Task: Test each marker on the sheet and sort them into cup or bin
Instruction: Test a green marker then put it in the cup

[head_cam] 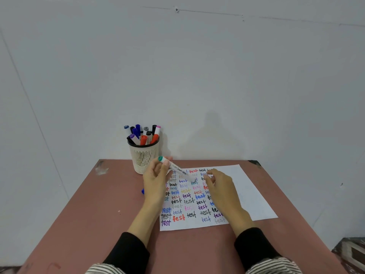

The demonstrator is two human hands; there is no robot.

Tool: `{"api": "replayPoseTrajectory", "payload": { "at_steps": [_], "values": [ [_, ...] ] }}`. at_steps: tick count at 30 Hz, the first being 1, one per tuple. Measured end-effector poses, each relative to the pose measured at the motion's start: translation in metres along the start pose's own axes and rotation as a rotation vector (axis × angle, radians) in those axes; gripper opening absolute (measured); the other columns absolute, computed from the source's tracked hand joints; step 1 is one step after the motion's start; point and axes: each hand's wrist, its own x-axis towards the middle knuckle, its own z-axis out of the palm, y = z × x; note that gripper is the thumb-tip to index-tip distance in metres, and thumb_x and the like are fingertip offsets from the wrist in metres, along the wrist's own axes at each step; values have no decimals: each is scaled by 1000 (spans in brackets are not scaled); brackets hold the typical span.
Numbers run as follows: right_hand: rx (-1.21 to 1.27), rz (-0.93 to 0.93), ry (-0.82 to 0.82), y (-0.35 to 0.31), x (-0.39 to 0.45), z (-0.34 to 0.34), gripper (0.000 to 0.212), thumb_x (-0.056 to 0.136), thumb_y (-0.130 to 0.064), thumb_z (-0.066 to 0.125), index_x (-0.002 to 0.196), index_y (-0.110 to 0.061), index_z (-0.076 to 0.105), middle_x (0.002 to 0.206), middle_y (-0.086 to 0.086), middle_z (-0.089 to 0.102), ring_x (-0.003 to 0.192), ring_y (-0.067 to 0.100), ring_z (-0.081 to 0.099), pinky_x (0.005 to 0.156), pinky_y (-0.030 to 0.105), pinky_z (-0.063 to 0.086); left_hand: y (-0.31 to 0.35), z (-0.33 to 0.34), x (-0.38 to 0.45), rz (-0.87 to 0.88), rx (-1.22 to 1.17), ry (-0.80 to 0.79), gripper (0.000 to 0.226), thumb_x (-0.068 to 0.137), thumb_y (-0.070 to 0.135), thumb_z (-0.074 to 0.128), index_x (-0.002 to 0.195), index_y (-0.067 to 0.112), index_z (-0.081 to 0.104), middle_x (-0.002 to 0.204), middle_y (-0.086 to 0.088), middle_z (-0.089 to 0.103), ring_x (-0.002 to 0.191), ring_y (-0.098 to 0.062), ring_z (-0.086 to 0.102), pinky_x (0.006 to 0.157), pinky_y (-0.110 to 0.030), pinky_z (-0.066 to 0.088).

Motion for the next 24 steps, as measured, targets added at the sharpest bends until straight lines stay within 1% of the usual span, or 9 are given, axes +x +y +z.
{"api": "replayPoseTrajectory", "payload": {
  "at_steps": [4,6,9,11,14,16,18,20,24],
  "values": [
    [-163,-53,-44,-7,-9,7,29,101,-19,42,124,-13,59,120,3,59,105,20,55,90,31,43,10,3,-8,200,149,-14,16,96,23,57,110,17,62,107,3,71,105,-17,67,87,-30,55],
    [-208,-67,-101,-7,-11,10,35,102,-21,41,134,-13,53,134,3,53,121,20,49,102,31,36,16,4,-16,284,224,-11,13,96,23,56,108,22,63,104,6,71,103,-11,66,87,-26,54],
    [-247,-48,-208,-3,-13,13,45,104,-29,35,147,-14,39,154,5,35,143,17,29,117,31,19,21,5,-25,399,322,-8,13,97,19,57,106,25,63,103,9,71,100,-9,66,85,-25,53],
    [-251,-38,-253,0,-14,14,48,105,-31,31,149,-14,34,158,5,28,146,17,22,118,30,14,19,2,-29,413,328,39,14,96,17,58,105,26,63,100,12,70,96,-8,67,82,-23,53],
    [-249,-45,-259,-1,-14,15,48,105,-32,30,150,-15,33,159,4,26,147,16,20,119,30,13,18,-4,-36,404,318,147,13,96,14,59,106,22,63,96,14,69,92,-7,67,80,-28,55],
    [-255,-47,-260,-1,-14,15,48,105,-32,29,150,-15,32,159,4,26,147,16,20,119,30,12,26,-7,-39,444,319,209,16,96,12,58,103,26,62,92,18,68,87,0,66,75,-19,53],
    [-260,-47,-260,1,-14,15,48,106,-32,29,151,-15,32,159,4,26,147,16,20,119,30,12,41,-8,-37,516,326,246,19,96,8,57,103,26,59,92,17,66,89,6,63,71,-9,48],
    [-260,-49,-261,2,-14,15,48,106,-32,28,151,-14,31,159,4,25,147,16,19,119,30,12,60,-10,-27,577,325,274,20,97,8,56,105,26,57,100,16,64,97,7,61,74,-9,48],
    [-257,-58,-258,2,-13,15,48,106,-31,27,151,-15,31,159,3,25,148,16,19,119,30,12,92,-16,7,667,357,312,17,97,11,56,111,20,56,100,14,69,103,-2,64,84,-15,52]
  ]
}}
